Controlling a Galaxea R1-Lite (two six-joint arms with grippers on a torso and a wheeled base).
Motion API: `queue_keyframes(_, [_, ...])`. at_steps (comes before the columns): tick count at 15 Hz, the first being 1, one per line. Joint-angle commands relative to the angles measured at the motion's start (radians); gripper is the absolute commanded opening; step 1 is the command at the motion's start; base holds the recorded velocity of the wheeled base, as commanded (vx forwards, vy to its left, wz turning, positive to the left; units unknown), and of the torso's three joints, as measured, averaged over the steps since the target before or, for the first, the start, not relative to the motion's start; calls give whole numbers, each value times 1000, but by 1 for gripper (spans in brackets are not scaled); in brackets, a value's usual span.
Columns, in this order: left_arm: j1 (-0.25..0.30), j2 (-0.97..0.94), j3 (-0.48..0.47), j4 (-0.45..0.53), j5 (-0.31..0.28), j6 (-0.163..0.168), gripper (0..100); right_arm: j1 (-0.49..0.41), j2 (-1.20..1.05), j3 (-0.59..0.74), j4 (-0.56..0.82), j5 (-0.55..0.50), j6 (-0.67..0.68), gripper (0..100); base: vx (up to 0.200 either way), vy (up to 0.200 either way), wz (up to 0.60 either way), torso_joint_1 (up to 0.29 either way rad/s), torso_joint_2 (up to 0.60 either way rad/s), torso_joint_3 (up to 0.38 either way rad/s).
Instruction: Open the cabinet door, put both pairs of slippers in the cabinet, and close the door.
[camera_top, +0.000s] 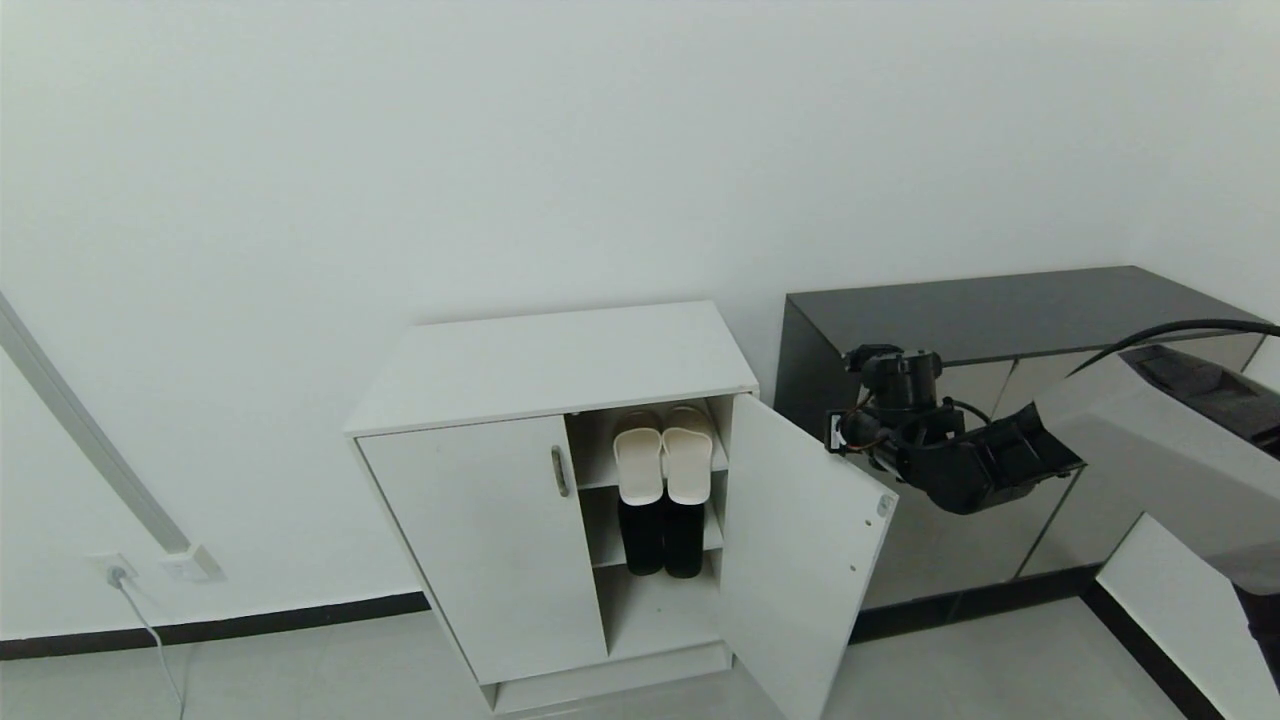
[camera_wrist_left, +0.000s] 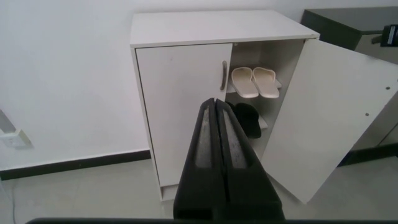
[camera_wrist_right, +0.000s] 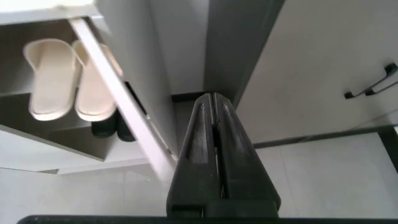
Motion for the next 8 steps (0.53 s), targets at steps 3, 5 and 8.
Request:
queue_keyframes(3, [0, 0, 0, 0, 0, -1, 0, 3, 1, 16, 37, 1, 3, 0, 0, 0, 0, 0, 0, 0])
queue_keyframes(5, [0, 0, 0, 0, 0, -1, 0, 6, 1, 25, 52, 1, 5, 0, 0, 0, 0, 0, 0, 0])
queue_keyframes(8, [0, 0, 0, 0, 0, -1, 0, 16, -6, 34, 58, 1, 5, 0, 0, 0, 0, 0, 0, 0])
